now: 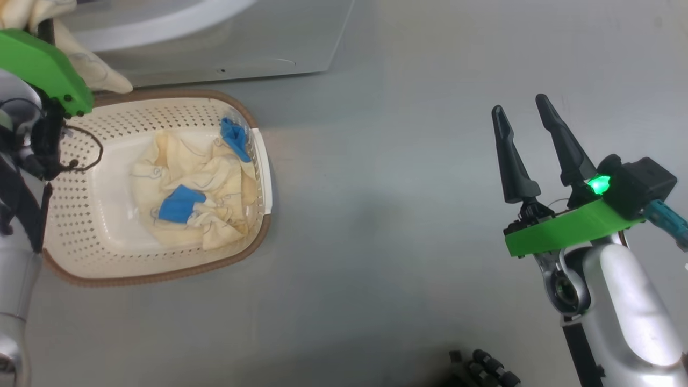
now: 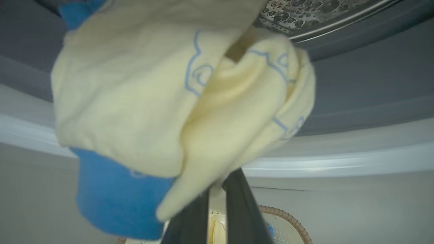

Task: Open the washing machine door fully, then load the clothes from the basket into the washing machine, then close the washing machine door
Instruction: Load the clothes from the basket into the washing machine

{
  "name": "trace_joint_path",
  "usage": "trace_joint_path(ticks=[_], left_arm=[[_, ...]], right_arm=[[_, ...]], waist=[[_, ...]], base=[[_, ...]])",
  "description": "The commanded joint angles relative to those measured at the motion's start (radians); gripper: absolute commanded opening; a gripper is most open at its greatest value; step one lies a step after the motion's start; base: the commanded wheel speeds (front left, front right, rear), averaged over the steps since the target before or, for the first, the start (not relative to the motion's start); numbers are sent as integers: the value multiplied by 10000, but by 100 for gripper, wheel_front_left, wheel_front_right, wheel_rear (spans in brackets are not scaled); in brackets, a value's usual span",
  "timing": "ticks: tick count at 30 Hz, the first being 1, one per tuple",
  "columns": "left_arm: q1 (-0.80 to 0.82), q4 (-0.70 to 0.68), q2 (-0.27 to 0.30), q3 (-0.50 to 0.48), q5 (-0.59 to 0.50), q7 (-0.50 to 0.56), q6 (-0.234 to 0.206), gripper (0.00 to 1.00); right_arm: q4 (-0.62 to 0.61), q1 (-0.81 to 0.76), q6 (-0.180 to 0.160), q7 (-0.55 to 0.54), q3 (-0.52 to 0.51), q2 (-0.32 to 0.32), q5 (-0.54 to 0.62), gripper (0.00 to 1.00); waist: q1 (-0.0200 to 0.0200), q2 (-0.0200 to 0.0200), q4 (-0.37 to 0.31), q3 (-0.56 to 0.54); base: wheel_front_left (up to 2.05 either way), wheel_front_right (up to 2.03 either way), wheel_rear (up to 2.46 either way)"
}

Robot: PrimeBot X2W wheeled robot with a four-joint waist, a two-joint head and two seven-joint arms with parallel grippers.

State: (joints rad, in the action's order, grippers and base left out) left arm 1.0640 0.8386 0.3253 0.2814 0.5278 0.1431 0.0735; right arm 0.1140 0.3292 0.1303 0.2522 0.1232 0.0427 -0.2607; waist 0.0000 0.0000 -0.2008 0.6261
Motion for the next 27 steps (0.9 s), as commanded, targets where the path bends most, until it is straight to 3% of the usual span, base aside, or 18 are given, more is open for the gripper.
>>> trace_joint_path(ticks=[1, 9, 13, 19, 27], left_arm=[[-57, -770, 658, -225, -34, 200, -89, 0], [-433, -4575, 1692, -510, 65, 1982, -838, 0], [-223, -5673, 2178, -729, 216, 3007, -1121, 0], [645, -5596, 2775, -843, 207, 3861, -1129, 0], [2106, -4188, 3281, -471, -314, 3739, -520, 0]], right_arm=[[-337, -331, 4, 95, 87, 75, 123, 100], [-397, -464, 4, 95, 409, 75, 197, 100], [-455, -438, 4, 95, 753, 75, -9, 100], [-531, -216, 4, 95, 1223, 75, -245, 100], [-631, 122, 4, 95, 1759, 75, -663, 100]], waist=[[0, 0, 142, -132], [0, 0, 297, -298], [0, 0, 242, -178], [0, 0, -114, 190], [0, 0, -873, 931]], base=[[0, 0, 0], [0, 0, 0], [0, 0, 0], [0, 0, 0], [0, 0, 0]])
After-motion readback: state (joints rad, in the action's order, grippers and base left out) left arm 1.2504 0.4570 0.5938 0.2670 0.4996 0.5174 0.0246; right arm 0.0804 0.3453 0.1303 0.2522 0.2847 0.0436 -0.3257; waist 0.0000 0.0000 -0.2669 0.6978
